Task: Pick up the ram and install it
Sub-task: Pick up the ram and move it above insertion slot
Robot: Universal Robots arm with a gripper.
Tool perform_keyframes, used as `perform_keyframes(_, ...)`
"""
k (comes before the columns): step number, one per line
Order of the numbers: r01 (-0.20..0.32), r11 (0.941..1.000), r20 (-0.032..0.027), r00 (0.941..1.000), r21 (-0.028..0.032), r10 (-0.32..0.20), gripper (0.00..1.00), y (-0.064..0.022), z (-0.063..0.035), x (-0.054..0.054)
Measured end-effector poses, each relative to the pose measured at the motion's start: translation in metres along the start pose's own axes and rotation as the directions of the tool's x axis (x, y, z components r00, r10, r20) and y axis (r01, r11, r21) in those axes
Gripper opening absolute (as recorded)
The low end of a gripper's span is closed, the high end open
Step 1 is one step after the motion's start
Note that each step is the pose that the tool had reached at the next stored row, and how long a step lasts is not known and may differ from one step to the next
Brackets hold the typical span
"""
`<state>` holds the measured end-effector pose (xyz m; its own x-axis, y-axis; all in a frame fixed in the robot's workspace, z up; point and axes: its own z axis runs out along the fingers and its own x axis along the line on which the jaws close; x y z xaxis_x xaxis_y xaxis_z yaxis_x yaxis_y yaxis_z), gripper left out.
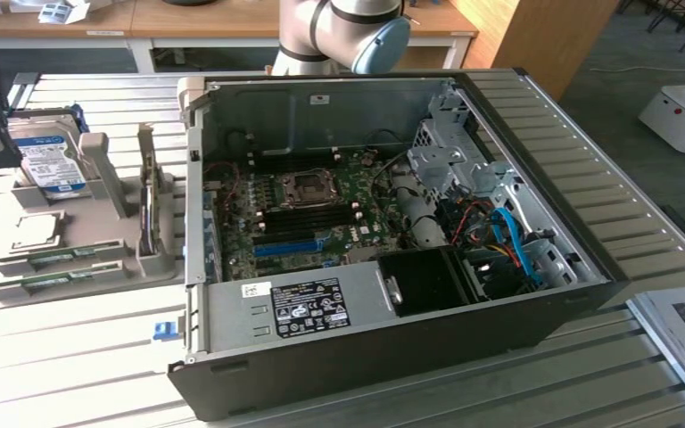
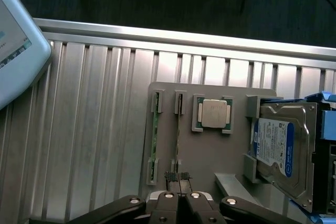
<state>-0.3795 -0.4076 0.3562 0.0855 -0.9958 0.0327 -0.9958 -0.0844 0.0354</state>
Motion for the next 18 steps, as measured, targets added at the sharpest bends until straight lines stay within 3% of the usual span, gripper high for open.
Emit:
perform_keyframes(9,0.000,1.0000,0.0001,1.0000,0.0002,0.000,0.11,0.0000,0.0001,0.0000)
perform_keyframes(11,0.000,1.0000,0.0001,1.0000,0.0002,0.000,0.16,0.0000,0.0001,0.0000)
perform_keyframes(12,0.000,1.0000,0.0001,1.0000,0.0002,0.000,0.24,0.0000,0.0001,0.0000)
perform_keyframes(18,0.000,1.0000,0.0004,1.0000,0.0008,0.000,0.24,-0.0001,0.0011,-0.0001)
